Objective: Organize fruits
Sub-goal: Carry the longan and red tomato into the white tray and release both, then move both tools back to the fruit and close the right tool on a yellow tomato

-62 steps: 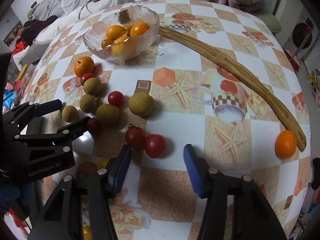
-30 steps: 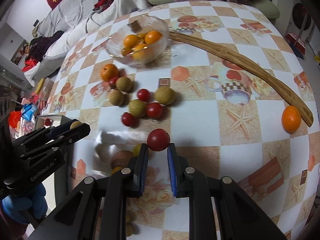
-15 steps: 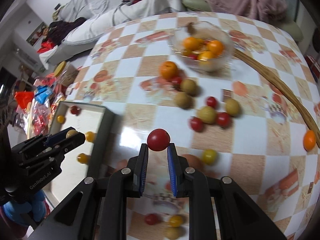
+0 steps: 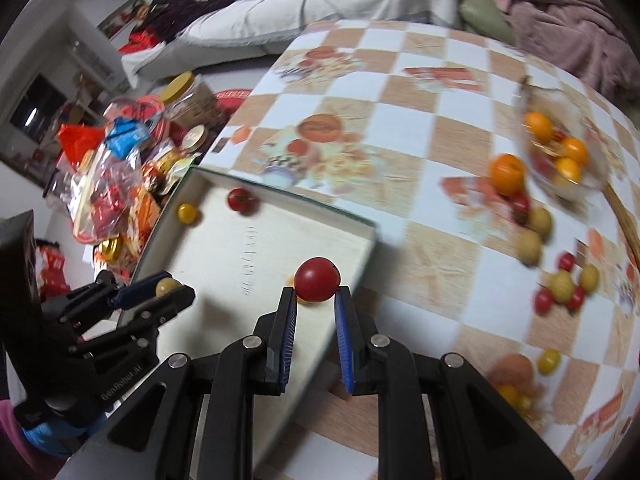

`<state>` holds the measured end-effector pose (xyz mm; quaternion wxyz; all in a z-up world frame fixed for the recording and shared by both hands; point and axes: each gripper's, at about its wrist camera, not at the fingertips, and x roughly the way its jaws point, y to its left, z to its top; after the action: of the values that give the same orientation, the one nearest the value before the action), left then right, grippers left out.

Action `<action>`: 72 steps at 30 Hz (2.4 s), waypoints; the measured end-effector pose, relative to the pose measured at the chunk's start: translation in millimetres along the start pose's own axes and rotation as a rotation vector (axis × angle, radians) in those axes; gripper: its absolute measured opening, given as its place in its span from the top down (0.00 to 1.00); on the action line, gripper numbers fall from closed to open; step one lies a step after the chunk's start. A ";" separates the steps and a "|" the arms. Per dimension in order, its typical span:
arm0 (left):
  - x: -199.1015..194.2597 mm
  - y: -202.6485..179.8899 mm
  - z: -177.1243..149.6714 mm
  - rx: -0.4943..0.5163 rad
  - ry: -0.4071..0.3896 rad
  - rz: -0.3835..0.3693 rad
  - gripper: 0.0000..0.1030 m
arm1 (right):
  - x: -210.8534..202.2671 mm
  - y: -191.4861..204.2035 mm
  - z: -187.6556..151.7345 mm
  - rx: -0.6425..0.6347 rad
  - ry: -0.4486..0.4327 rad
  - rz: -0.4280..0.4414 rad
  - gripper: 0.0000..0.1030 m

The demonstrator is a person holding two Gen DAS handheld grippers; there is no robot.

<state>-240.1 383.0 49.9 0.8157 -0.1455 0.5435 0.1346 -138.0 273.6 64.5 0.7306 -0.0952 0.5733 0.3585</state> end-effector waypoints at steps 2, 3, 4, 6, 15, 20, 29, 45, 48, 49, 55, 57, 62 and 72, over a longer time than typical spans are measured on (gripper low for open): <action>5.4 7.7 -3.4 -0.015 0.015 0.005 0.71 | 10.7 8.2 5.8 -0.011 0.021 0.001 0.79; 8.5 10.8 -4.5 -0.021 0.021 0.006 0.71 | 16.5 11.8 9.3 -0.016 0.031 0.002 0.79; 10.2 13.0 -5.0 -0.023 0.024 0.006 0.71 | 21.5 14.3 12.5 -0.020 0.039 0.000 0.79; 12.8 15.7 -6.2 -0.024 0.027 0.008 0.71 | 31.3 19.5 18.4 -0.030 0.054 -0.009 0.79; 20.8 17.3 -7.4 -0.013 0.056 0.019 0.71 | 65.8 32.0 30.1 -0.075 0.130 -0.046 0.79; 22.3 16.7 -9.9 -0.002 0.065 0.021 0.70 | 74.1 31.9 29.3 -0.069 0.154 -0.046 0.78; 19.8 15.8 -11.5 -0.005 0.063 0.051 0.19 | 52.9 30.0 29.4 -0.034 0.093 -0.022 0.22; -2.1 -43.2 1.4 0.135 0.021 -0.002 0.19 | -21.7 -46.3 -30.9 0.173 -0.013 -0.115 0.18; -7.9 -62.6 3.2 0.175 0.011 -0.027 0.19 | -32.2 -70.5 -49.7 0.224 -0.008 -0.145 0.18; -9.7 -70.2 3.6 0.190 0.008 -0.037 0.19 | -35.5 -79.8 -56.4 0.244 -0.006 -0.158 0.18; -12.8 -110.8 10.1 0.254 0.000 -0.081 0.19 | -47.1 -127.2 -83.2 0.361 0.002 -0.216 0.18; -11.3 -122.7 14.9 0.267 -0.002 -0.087 0.19 | -50.0 -139.5 -87.2 0.391 -0.005 -0.226 0.18; -3.9 -149.1 37.0 0.288 -0.019 -0.103 0.19 | -52.6 -159.0 -88.7 0.442 -0.026 -0.244 0.18; 46.8 -199.4 79.3 0.269 0.036 -0.143 0.19 | -42.9 -183.9 -79.2 0.472 -0.038 -0.240 0.30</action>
<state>-80.1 232.6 53.8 0.8254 -0.0758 0.5594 -0.0007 -86.2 78.9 27.6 0.7807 0.0172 0.6116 0.1272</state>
